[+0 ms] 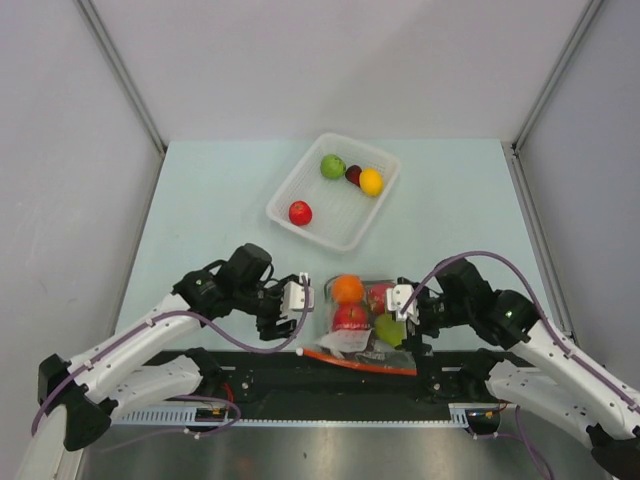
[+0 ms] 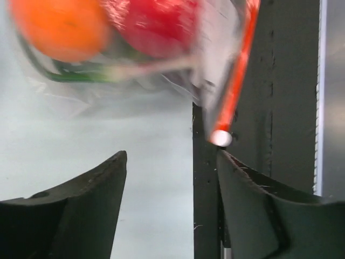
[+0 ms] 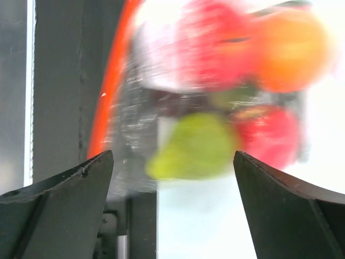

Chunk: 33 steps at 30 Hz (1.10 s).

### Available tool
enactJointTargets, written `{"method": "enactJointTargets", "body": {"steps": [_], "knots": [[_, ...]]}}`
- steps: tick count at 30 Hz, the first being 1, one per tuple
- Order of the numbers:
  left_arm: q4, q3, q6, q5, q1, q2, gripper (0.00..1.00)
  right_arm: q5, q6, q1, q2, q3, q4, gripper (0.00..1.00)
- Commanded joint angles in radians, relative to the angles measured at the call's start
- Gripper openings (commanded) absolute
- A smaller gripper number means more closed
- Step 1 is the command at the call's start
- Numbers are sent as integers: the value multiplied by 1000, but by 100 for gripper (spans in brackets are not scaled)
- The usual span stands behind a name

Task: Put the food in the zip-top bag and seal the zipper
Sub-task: Place the zipper food storage bag at the center of the board, then reset both arms

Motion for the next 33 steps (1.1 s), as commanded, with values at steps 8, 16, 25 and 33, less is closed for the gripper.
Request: {"method": "enactJointTargets", "body": {"steps": [8,16,25,33], "knots": [[73,343,-423,103,211,59,100,125,339,-68,3,255,163,100],[-11,707,-744,189,609,384,100,-206,552,-624,252,361,273,100],[23,614,-715,107,865,443,100,-157,574,-903,525,409,276,100],[61,471,-657,-39,876,369,100,-48,583,-889,606,344,326,100]]}}
